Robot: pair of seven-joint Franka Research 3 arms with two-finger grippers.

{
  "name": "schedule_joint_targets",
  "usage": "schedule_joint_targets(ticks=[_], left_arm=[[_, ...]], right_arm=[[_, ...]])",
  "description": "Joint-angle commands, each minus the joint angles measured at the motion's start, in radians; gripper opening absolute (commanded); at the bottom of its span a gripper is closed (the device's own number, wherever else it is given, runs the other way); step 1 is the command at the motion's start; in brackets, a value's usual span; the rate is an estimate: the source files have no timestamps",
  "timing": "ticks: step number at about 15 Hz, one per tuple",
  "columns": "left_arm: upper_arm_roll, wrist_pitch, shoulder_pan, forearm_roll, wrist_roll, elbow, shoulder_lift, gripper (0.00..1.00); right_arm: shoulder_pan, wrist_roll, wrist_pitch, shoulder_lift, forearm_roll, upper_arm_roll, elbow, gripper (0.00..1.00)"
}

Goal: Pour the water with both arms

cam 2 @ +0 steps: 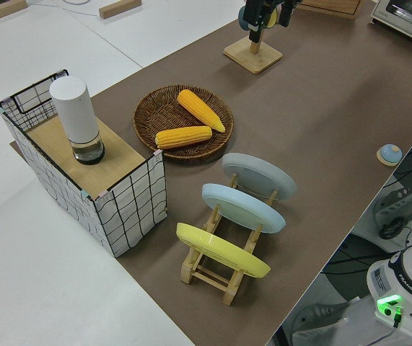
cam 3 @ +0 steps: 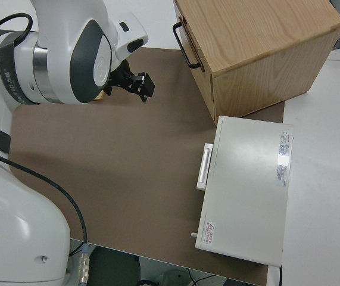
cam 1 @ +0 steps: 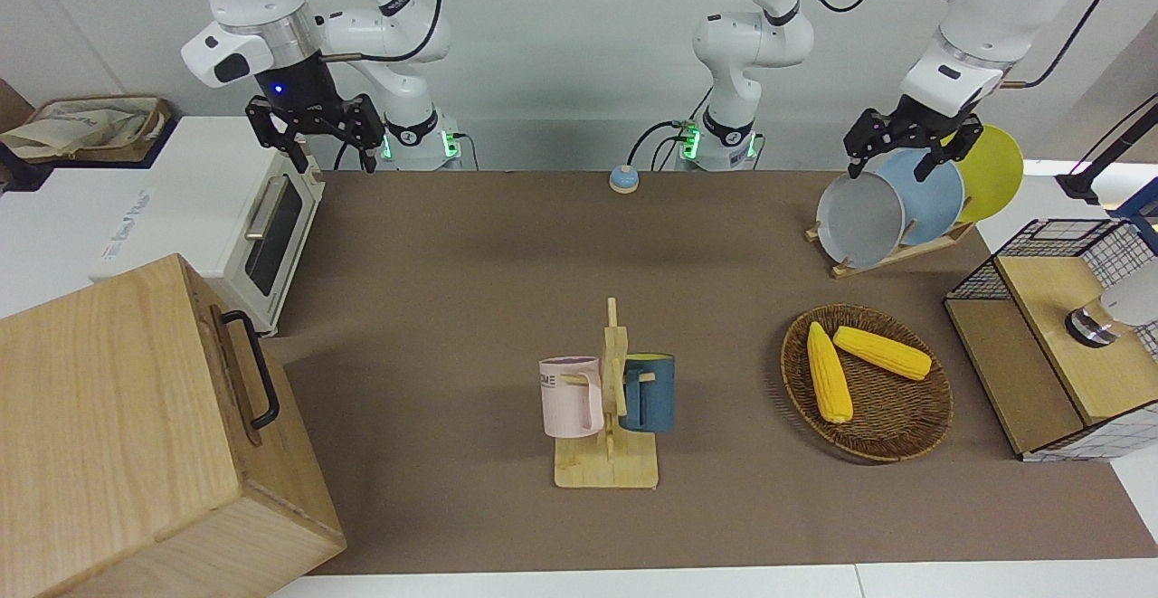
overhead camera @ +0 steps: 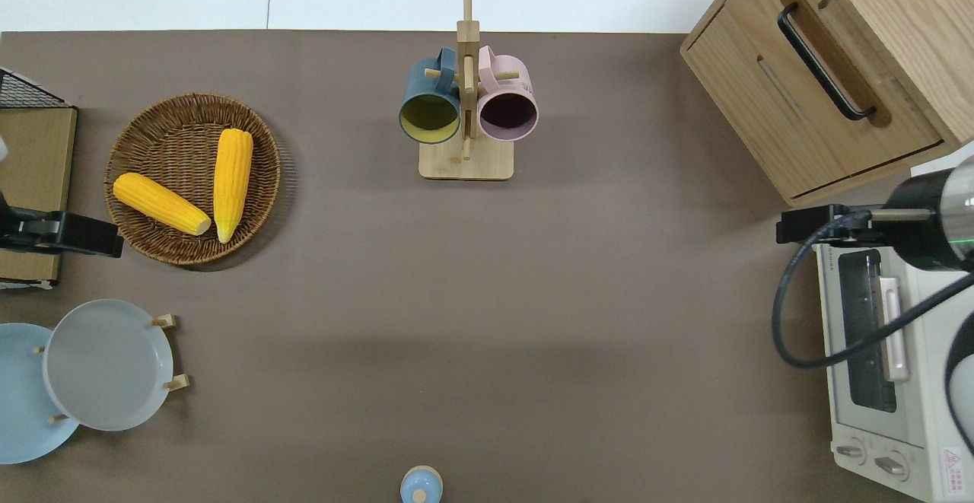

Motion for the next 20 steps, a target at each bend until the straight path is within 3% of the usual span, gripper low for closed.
schedule_joint_targets(ticks=[1,5,10,13,16,18,20], left_arm=[[0.017,0.01,0.015,0.005,0.036,0.017,0.0,1.0],[0.023,0.025,0.07,0.005,0.077,0.032,0.017,1.0],[0.029,0.103,0.201,-0.004,0.233,0.035,0.052,1.0],[0.029,0.16,0.316,-0.027,0.393,0.044,0.086,1.0],[0.029,0.2,0.405,-0.059,0.508,0.047,0.109,1.0],[0.028,0.238,0.438,-0.068,0.571,0.047,0.121,1.0],[0.028,0.275,0.472,-0.075,0.605,0.046,0.133,1.0]], right_arm=[[-0.021,0.01,0.129,-0.03,-0.022,0.092,-0.114,0.985],[-0.024,0.09,0.291,-0.034,-0.024,0.172,-0.214,0.985],[-0.024,0.1,0.43,-0.01,-0.08,0.282,-0.266,0.985],[-0.019,0.096,0.499,0.033,-0.08,0.305,-0.272,0.985],[-0.01,0.1,0.592,0.108,-0.084,0.305,-0.271,0.985],[0.01,0.116,0.678,0.163,-0.126,0.305,-0.269,0.985],[0.011,0.13,0.703,0.203,-0.186,0.307,-0.26,0.985]])
